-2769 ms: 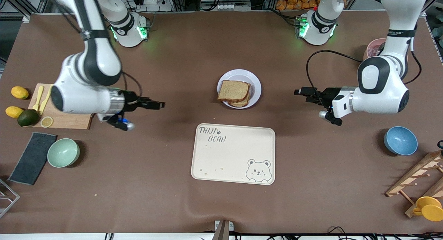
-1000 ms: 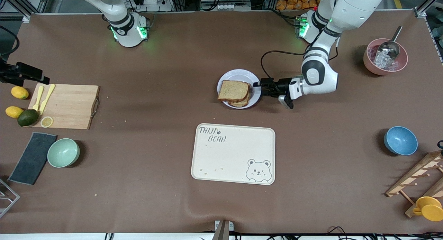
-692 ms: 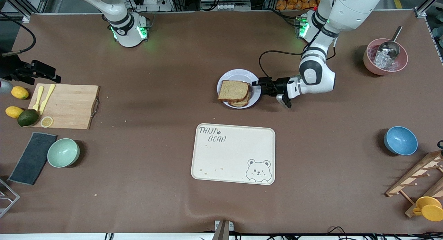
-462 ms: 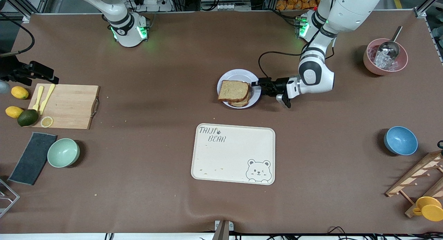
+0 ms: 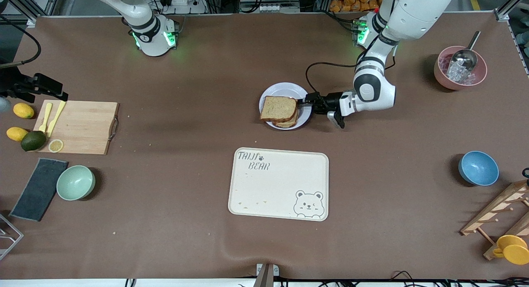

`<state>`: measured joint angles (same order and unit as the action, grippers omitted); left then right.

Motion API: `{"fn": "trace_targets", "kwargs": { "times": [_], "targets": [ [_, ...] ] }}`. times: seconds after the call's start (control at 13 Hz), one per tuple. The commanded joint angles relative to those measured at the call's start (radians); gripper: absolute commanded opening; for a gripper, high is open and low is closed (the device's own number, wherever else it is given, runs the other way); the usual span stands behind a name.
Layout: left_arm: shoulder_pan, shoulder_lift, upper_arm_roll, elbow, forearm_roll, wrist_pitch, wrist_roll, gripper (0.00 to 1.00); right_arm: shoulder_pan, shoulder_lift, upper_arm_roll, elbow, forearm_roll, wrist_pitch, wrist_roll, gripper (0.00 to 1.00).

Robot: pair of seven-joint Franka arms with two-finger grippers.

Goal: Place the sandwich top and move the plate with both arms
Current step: 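Grasp the white plate rim with the left gripper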

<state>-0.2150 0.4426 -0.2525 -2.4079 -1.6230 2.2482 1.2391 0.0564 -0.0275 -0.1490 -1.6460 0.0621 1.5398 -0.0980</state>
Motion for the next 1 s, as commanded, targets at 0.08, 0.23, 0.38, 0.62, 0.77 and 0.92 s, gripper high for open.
{"fn": "trace_targets", "kwargs": {
  "times": [0.08, 0.23, 0.38, 0.62, 0.77, 0.92],
  "targets": [
    [-0.009, 0.027, -0.001, 0.001, -0.034, 0.036, 0.069, 0.0, 0.016, 0.005, 0.003, 0.018, -0.024, -0.012, 0.021, 1.0],
    [-0.001, 0.037, -0.001, 0.003, -0.041, 0.036, 0.066, 0.0, 0.017, 0.005, 0.003, 0.017, -0.024, -0.013, 0.024, 1.0],
    [0.002, 0.045, -0.002, 0.003, -0.057, 0.034, 0.068, 0.0, 0.017, 0.005, 0.003, 0.018, -0.024, -0.013, 0.024, 1.0],
    [0.034, 0.038, -0.004, -0.004, -0.061, 0.019, 0.065, 0.0, 0.016, 0.005, 0.003, 0.017, -0.024, -0.013, 0.024, 1.0],
    [0.069, 0.033, -0.002, -0.007, -0.061, -0.028, 0.062, 0.0, 0.014, 0.005, 0.003, 0.014, -0.022, -0.015, 0.024, 1.0],
    [0.103, 0.022, -0.002, -0.01, -0.06, -0.051, 0.053, 0.0, 0.013, 0.008, 0.003, 0.012, -0.022, -0.015, 0.024, 1.0]
  ]
}}
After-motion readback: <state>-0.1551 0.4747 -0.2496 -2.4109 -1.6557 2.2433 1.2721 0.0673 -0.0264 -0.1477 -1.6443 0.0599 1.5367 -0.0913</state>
